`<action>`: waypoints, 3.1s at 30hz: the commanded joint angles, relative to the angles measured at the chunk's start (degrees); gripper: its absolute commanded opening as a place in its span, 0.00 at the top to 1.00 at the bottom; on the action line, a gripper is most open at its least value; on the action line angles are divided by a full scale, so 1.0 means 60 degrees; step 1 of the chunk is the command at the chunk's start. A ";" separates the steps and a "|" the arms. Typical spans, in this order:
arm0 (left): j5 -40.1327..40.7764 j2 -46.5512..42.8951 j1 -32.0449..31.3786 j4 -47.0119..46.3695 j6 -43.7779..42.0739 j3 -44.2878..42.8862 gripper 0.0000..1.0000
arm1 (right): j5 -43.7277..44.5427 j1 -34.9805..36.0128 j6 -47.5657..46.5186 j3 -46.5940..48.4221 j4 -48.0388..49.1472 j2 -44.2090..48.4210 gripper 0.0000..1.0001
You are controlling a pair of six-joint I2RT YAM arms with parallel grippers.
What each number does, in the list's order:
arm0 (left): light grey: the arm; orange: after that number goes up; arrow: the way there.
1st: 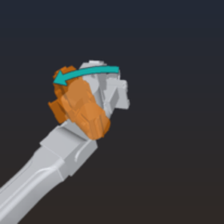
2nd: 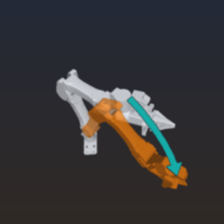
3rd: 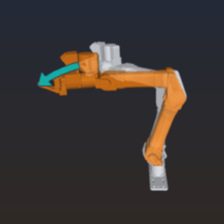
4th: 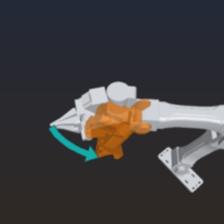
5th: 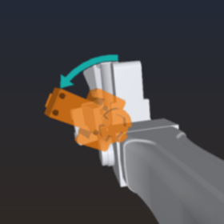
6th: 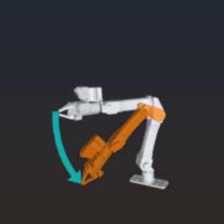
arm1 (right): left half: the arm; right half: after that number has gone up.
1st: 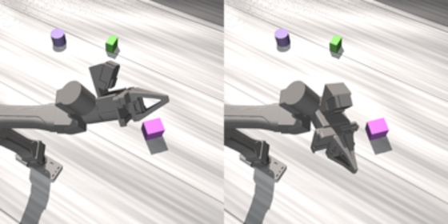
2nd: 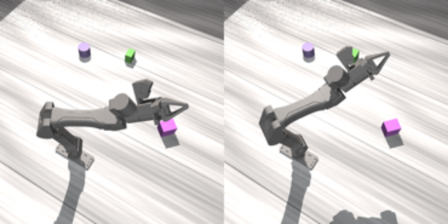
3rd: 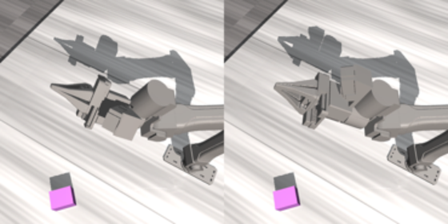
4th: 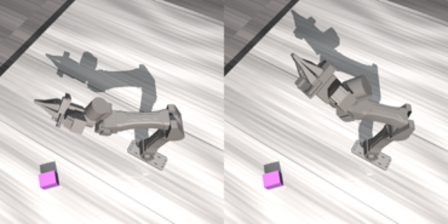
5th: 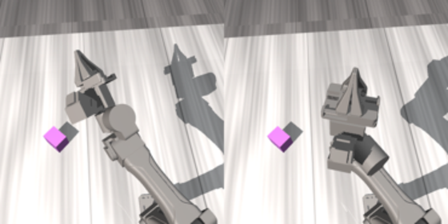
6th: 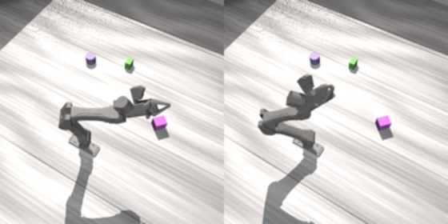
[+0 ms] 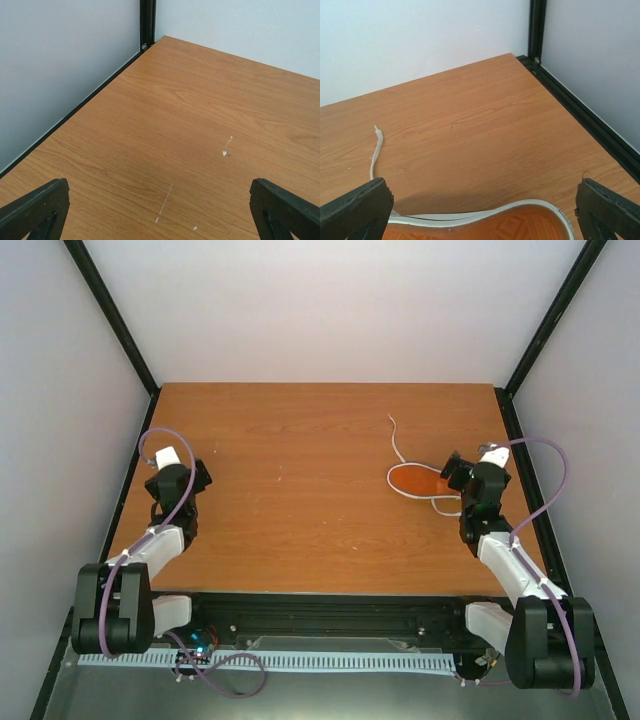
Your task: Tie the shoes
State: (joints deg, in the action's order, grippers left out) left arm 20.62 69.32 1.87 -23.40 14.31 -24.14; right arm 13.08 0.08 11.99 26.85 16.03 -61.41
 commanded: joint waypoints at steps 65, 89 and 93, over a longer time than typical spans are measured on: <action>-0.0420 0.4761 0.0026 0.3927 0.0447 -0.4640 0.00 | -0.9254 -0.3603 0.2564 0.0176 0.2061 -0.3333 0.82; -0.0345 0.3931 0.0027 0.3201 0.0582 -0.3855 0.00 | -0.9490 0.1699 -0.0864 0.3286 -0.2681 -0.0425 0.97; -0.0318 0.3879 0.0027 0.3172 0.0589 -0.3792 0.00 | -0.6681 0.2170 -0.1289 0.3944 -0.2920 -0.1052 0.97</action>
State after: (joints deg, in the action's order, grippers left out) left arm 18.20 94.30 1.87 -2.44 16.97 -47.18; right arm -42.04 11.20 7.90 45.60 -1.63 -65.43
